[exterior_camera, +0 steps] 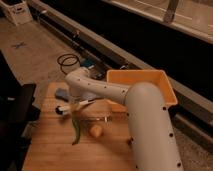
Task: Wipe table surface with brush
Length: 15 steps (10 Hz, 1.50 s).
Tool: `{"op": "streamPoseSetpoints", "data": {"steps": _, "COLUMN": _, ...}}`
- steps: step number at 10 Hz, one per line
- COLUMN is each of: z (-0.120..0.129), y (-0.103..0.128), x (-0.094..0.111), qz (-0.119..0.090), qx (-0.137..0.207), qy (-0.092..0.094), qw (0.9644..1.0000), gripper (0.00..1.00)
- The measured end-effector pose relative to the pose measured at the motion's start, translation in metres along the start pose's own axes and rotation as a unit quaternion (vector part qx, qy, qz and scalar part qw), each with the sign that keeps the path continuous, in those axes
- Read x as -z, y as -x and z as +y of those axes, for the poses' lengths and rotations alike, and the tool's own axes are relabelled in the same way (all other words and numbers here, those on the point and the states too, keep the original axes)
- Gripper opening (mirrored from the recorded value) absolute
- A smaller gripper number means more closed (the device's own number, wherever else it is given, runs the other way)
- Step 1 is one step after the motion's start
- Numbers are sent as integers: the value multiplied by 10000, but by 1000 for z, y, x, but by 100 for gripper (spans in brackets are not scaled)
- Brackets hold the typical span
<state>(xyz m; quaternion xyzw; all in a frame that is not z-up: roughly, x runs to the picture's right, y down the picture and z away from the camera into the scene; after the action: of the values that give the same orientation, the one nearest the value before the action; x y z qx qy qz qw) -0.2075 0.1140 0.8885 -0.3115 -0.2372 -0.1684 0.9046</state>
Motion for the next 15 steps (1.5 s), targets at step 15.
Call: {"op": "streamPoseSetpoints", "data": {"steps": 15, "z": -4, "y": -32, "x": -16, "qz": -171, "qx": -400, "qy": 374, "qw": 9984, "gripper": 0}}
